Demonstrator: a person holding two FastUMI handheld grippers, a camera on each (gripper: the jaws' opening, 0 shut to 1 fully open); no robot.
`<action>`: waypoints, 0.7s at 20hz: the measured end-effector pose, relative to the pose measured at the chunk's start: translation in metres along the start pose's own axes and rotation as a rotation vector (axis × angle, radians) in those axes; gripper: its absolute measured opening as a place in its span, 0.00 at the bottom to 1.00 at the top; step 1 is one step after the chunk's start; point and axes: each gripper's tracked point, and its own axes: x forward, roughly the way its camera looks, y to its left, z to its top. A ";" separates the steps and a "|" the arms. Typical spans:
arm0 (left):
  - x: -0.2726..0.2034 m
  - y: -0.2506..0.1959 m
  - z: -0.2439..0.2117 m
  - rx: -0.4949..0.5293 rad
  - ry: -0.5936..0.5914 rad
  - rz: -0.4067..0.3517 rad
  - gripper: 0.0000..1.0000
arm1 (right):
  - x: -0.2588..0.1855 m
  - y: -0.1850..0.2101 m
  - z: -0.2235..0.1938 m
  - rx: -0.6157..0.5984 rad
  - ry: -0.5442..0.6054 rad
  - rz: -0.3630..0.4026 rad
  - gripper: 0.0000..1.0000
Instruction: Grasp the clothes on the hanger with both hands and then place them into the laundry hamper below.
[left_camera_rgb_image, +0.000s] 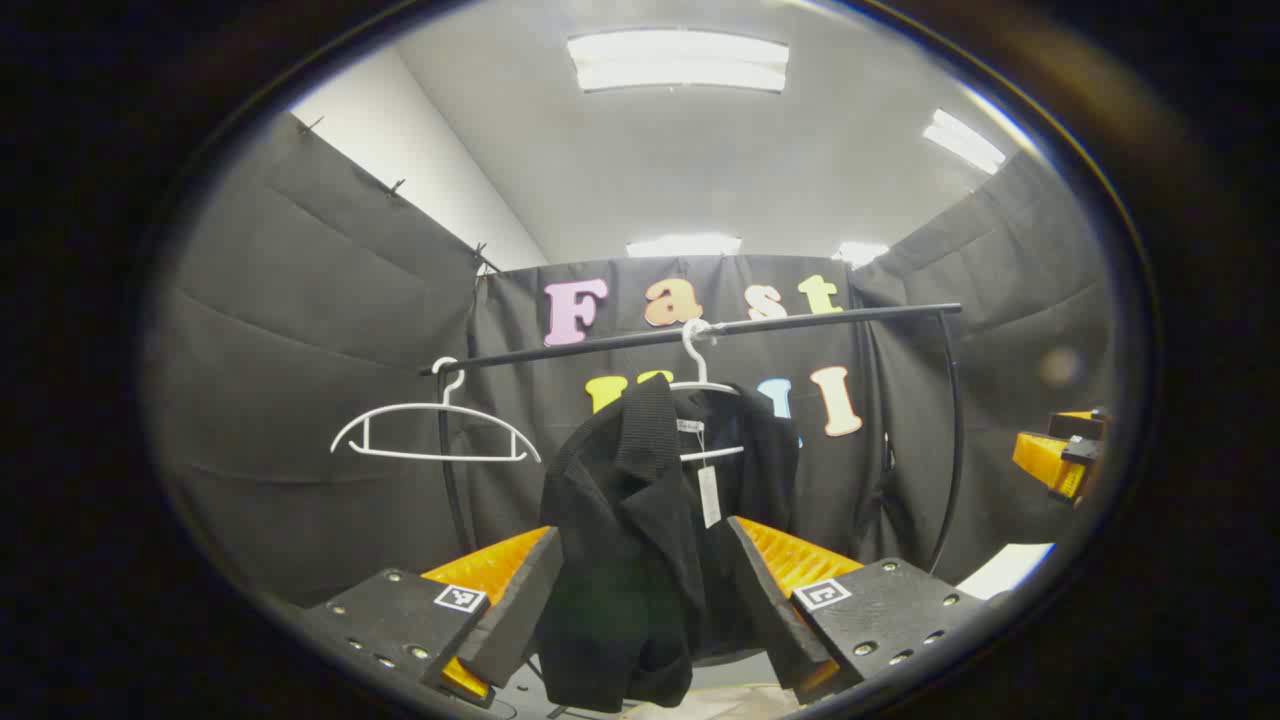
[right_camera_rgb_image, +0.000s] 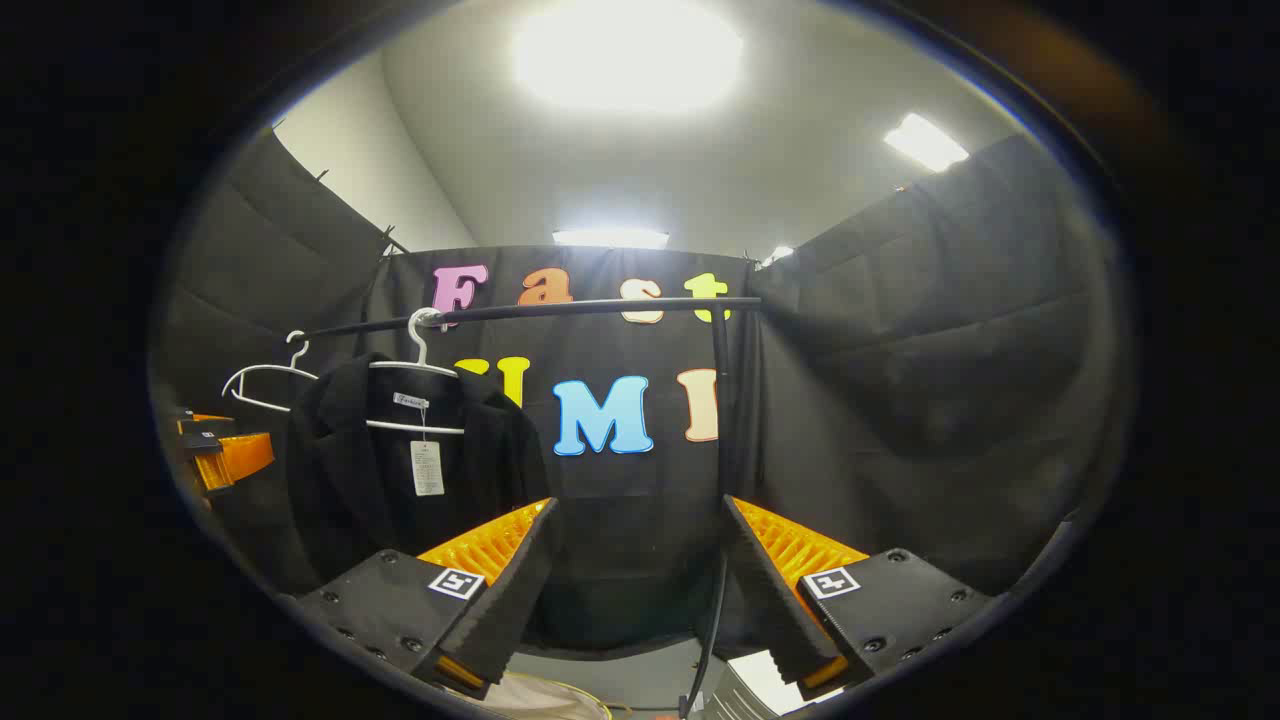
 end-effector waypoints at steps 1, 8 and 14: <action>0.003 0.000 0.000 -0.003 0.002 0.000 0.95 | 0.002 0.000 0.001 0.003 0.002 0.000 0.99; 0.011 0.005 0.002 -0.013 0.009 0.009 0.95 | 0.010 -0.005 0.004 -0.018 0.004 -0.005 0.99; 0.010 0.003 -0.001 -0.008 0.015 0.004 0.95 | 0.010 -0.010 0.001 -0.020 0.007 -0.019 0.96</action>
